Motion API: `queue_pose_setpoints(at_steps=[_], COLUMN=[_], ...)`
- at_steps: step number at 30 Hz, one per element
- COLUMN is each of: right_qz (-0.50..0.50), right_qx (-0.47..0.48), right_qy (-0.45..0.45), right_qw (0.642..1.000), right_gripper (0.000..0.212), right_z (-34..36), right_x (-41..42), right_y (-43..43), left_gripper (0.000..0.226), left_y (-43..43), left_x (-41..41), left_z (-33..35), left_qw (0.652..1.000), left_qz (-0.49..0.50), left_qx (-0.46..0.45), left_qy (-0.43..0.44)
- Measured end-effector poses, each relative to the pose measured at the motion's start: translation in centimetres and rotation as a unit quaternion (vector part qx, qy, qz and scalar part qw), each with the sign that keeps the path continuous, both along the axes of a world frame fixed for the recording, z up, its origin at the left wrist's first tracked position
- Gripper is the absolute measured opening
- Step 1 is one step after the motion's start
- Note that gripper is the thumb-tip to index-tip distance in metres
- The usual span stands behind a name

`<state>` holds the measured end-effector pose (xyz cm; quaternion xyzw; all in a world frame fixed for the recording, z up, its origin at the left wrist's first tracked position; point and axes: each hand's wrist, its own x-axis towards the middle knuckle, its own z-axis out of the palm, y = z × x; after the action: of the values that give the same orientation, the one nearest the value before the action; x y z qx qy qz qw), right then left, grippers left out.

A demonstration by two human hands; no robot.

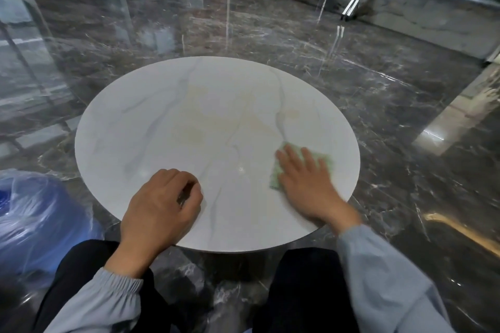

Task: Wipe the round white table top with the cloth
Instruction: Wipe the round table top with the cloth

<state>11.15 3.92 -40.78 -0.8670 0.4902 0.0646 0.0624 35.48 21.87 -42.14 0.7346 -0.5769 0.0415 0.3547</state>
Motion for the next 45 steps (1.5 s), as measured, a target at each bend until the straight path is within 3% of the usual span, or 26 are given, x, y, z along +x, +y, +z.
queue_pose_setpoints(at_steps=[3,6,13,16,20,22,26,29,34,37,45], right_qz=[0.127,0.155,-0.112,-0.146,-0.007,0.088,0.18,0.134,-0.092,-0.134,0.124], right_qx=[0.016,0.044,0.006,0.013,0.013,0.007,0.036,0.029,0.001,0.019,0.007], right_qy=[-0.052,-0.089,-0.07,-0.07,0.005,-0.013,-0.08,-0.091,-0.051,-0.031,-0.049], right_qw=[0.99,0.983,0.991,0.987,1.0,0.996,0.98,0.986,0.994,0.99,0.991], right_gripper=[0.065,0.062,0.06,0.062,0.072,0.079,0.064,0.063,0.06,0.059,0.071], right_z=[-0.3,0.2,0.7,0.8,0.4,0.0,0.3,0.5,0.5,0.6,0.0], right_x=[3.4,2.5,-7.2,-6.6,-1.7,1.4,4.0,1.8,-6.3,-6.0,1.6], right_y=[6.7,6.7,-6.8,-8.1,-4.0,0.5,5.4,1.9,-7.5,-8.6,5.2], left_gripper=[0.009,0.011,0.008,0.008,0.008,0.009,0.008,0.01,0.011,0.011,0.011], left_y=[0.2,0.1,0.0,0.1,-0.1,-0.1,-0.1,0.0,-0.1,-0.1,0.0], left_x=[0.2,0.2,0.3,0.2,0.1,0.0,0.0,0.0,0.0,-0.1,-0.1], left_z=[-0.2,-0.3,-0.3,-0.2,-0.3,-0.4,-0.1,-0.2,-0.1,-0.1,-0.1], left_qw=[1.0,1.0,1.0,1.0,1.0,1.0,1.0,1.0,1.0,1.0,1.0], left_qz=[-0.006,-0.01,-0.011,-0.009,-0.002,0.002,0.003,0.003,0.0,0.003,0.006], left_qx=[-0.009,-0.018,-0.02,-0.016,-0.017,-0.017,-0.012,-0.011,-0.015,0.0,0.0], left_qy=[-0.009,-0.021,-0.011,-0.012,-0.008,-0.01,-0.004,-0.004,-0.008,-0.006,-0.012])
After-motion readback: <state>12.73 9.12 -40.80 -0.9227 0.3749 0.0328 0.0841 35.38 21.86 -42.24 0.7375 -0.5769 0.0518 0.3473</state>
